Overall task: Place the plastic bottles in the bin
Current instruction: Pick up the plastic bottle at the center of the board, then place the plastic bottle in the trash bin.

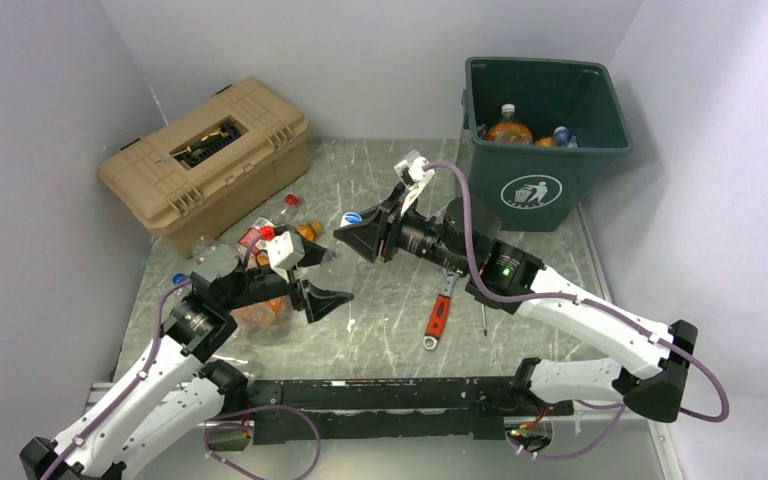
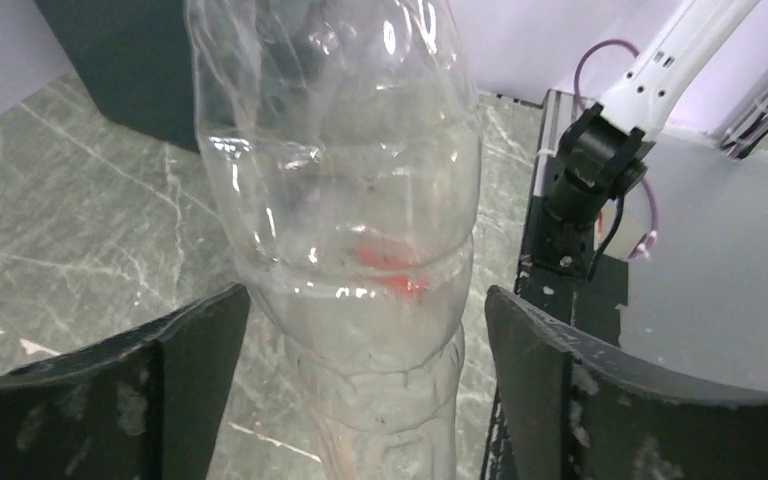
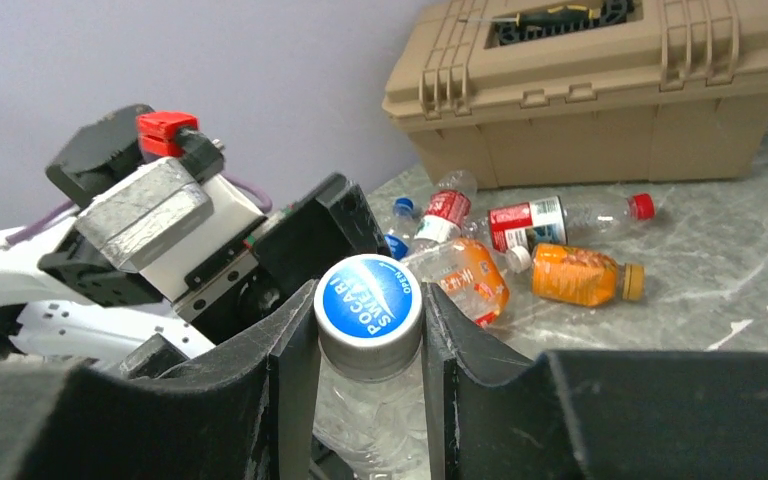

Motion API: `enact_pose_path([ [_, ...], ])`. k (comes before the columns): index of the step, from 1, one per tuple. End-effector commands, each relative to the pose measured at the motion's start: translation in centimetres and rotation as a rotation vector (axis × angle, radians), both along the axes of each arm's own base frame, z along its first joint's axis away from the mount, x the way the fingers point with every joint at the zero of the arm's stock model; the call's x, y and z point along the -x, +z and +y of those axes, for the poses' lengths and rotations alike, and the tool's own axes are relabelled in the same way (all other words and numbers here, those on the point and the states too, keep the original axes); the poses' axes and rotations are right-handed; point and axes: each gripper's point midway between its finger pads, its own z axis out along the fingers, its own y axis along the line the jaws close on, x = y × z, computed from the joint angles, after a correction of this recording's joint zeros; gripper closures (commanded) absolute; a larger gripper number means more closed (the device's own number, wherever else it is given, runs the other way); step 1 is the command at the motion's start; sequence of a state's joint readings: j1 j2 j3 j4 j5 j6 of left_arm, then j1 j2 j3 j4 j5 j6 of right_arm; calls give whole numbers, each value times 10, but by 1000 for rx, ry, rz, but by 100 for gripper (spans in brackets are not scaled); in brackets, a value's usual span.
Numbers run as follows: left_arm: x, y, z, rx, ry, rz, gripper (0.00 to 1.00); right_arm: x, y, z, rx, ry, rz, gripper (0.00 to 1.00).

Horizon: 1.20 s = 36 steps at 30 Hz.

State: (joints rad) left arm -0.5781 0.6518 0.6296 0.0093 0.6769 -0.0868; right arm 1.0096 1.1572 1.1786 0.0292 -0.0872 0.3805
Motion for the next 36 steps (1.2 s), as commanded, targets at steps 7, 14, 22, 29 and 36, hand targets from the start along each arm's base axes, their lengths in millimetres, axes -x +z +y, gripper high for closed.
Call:
enact_pose_path([
  [7,-23,21,15,-15,185,62,0,-26,47,-76,150,-307,-225,100],
  [14,-37,19,26,-21,293,67,1,-57,120,-173,232,-773,-463,100],
  [22,-44,17,30,-29,339,73,0,-78,174,-223,191,-1102,-537,100],
  [29,-46,16,32,-30,357,75,1,-119,216,-282,149,-1381,-533,100],
  [36,-50,11,34,-47,381,85,0,-165,217,-326,94,-1513,-472,100],
])
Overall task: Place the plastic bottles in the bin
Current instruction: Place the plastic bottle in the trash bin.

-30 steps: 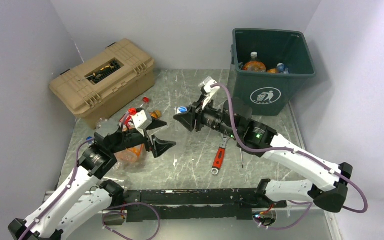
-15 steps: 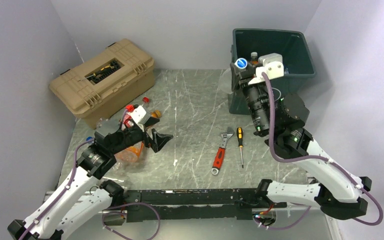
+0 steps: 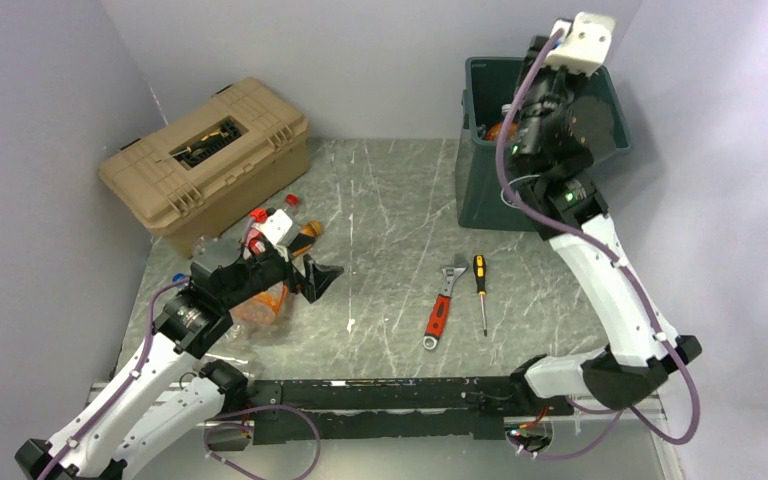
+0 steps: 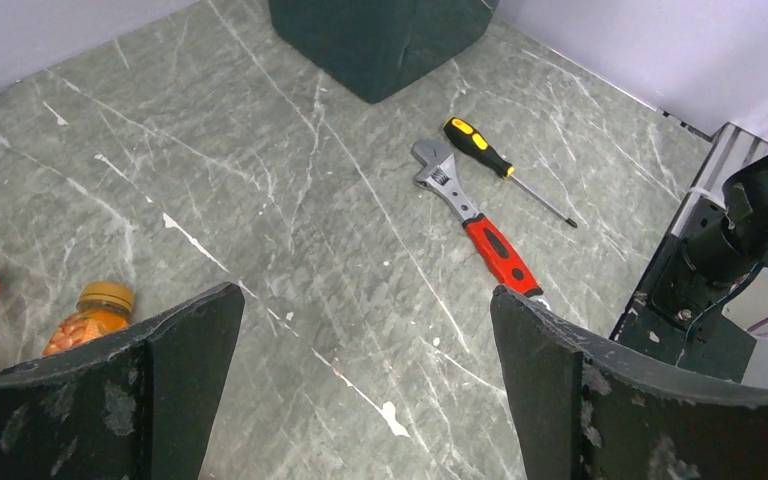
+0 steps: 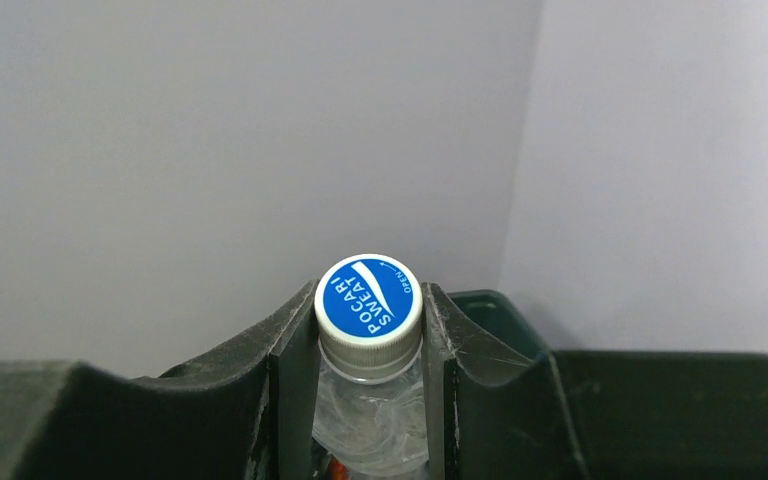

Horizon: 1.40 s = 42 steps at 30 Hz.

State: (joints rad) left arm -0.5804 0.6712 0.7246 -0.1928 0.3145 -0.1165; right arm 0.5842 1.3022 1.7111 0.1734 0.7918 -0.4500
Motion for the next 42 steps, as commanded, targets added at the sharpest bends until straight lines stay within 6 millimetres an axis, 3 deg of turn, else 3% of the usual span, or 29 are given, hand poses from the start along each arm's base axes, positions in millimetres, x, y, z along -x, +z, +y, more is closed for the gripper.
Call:
enact_pose_path([
  [1,-4,18,1,22,19,-34,1,-15,18,-33,-125,-38,-70,100],
  [7,-9,13,3,15,51,-10,1,-47,2,-54,-183,-62,-84,100],
  [11,-12,11,5,-3,69,4,1,-73,-18,-53,-197,-39,-37,100],
  [16,-12,14,7,0,76,-17,0,-107,-65,-57,-262,9,60,100],
  [22,-16,9,11,-24,109,18,1,-136,-123,-41,-312,80,174,100],
  [27,-17,8,12,-26,116,13,1,-159,-154,-26,-353,144,263,100],
  [33,-22,3,14,-46,139,20,1,-181,-187,-19,-373,148,342,100],
  [39,-23,0,14,-57,139,32,0,-185,-210,-21,-362,109,409,100],
  [42,-23,-1,13,-59,136,36,1,-182,-212,-24,-341,101,423,89],
])
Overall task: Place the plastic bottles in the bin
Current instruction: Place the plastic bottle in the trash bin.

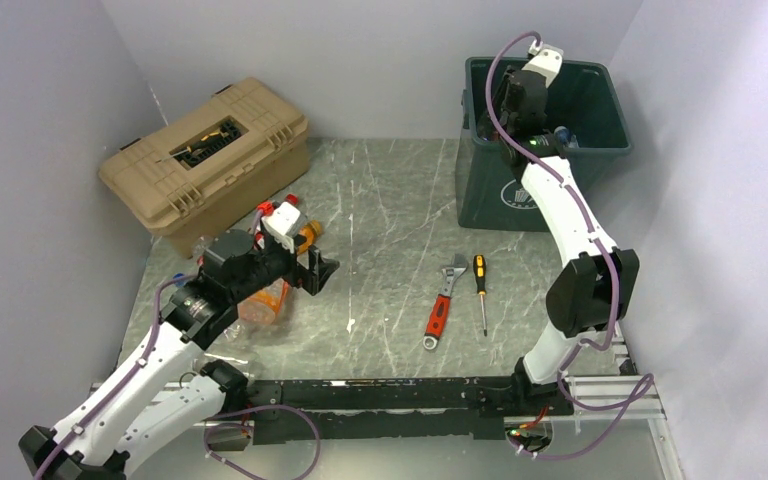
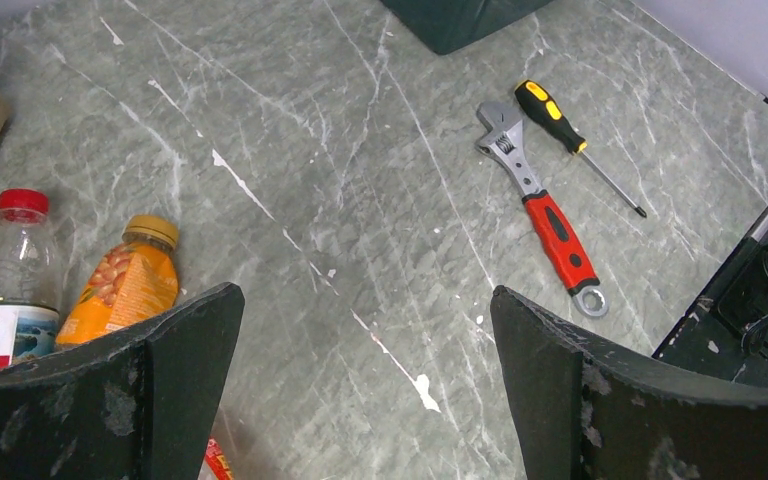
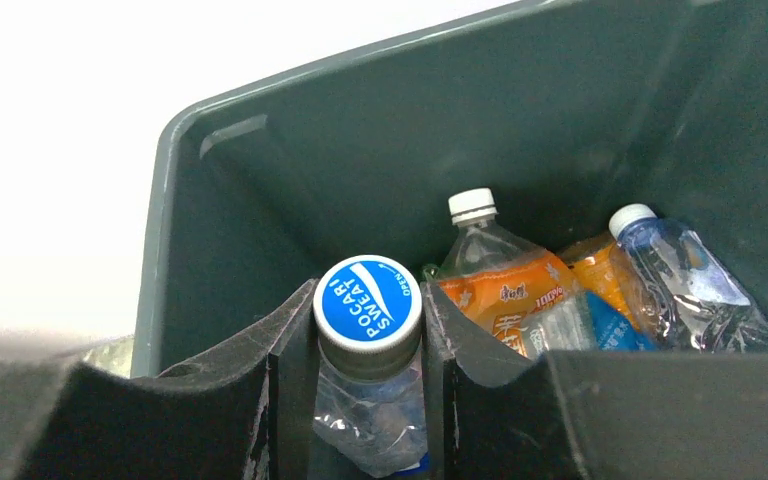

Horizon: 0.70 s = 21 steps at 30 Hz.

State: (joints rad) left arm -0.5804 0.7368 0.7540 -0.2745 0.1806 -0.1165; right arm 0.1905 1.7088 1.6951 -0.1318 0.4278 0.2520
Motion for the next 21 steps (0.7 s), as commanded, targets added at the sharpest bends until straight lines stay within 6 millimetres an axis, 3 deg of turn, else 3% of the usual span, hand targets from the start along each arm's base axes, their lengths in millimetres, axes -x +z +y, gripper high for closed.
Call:
enact_pose_path([
  [1,-3,22,-2,24,1,-48,1,6,22,3,-5,15,-30,88],
  [3,-3,22,-2,24,-1,-46,1,7,22,2,0,16,-18,78],
  [6,-3,21,-3,23,-5,-42,1,13,29,2,-3,23,-29,46],
  [8,-3,20,-3,22,-4,-41,1,18,38,2,-14,22,-48,34],
  [15,-3,20,-3,20,-3,-36,1,38,84,1,-49,34,-125,31],
  [21,-5,21,0,17,13,-43,0,88,159,12,-117,97,-316,29],
])
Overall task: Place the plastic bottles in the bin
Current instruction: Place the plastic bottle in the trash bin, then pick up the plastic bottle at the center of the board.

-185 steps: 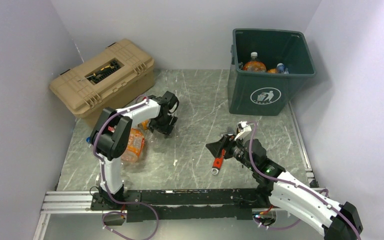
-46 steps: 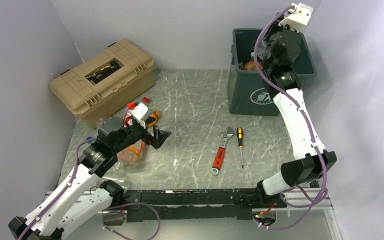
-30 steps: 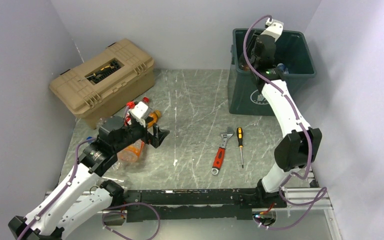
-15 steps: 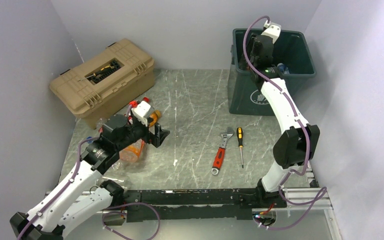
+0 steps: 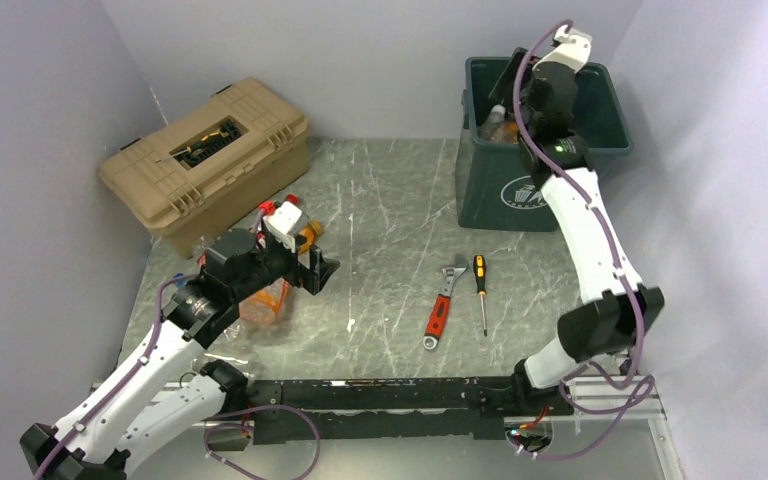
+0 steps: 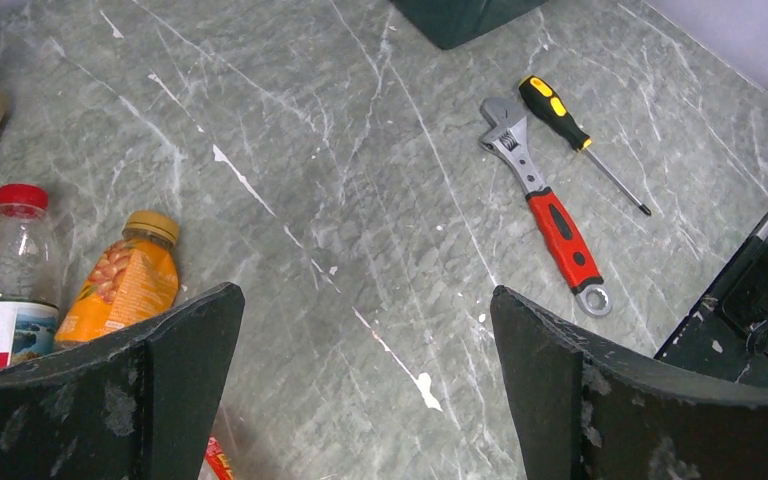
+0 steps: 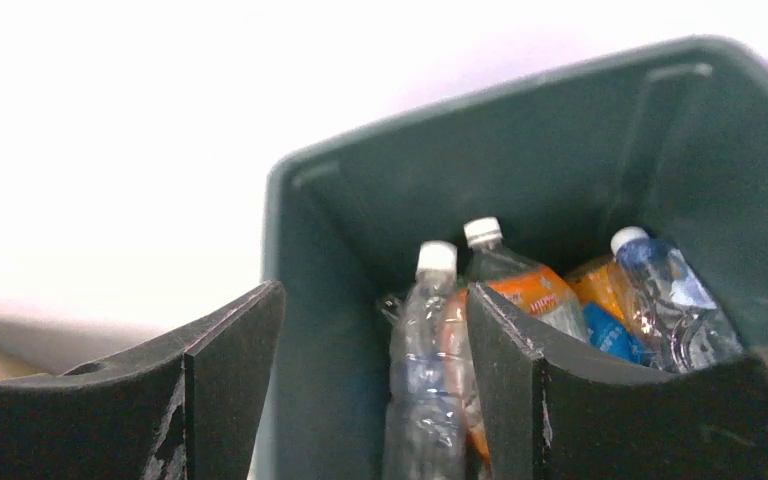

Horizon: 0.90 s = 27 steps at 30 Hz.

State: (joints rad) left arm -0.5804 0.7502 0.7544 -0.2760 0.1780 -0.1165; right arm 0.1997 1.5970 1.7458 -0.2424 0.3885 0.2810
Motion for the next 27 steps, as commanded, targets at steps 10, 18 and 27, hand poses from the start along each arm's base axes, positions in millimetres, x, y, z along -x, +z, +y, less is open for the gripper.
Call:
enact_pose_path([
  [10,-13,23,15,10,122,-38,1,187,127,136,-156,645,-435,33],
  [18,-31,-1,44,-87,336,62,0,261,-30,224,-133,919,-152,35],
  [27,-47,-65,54,-346,425,301,3,288,-162,211,-167,906,59,36],
])
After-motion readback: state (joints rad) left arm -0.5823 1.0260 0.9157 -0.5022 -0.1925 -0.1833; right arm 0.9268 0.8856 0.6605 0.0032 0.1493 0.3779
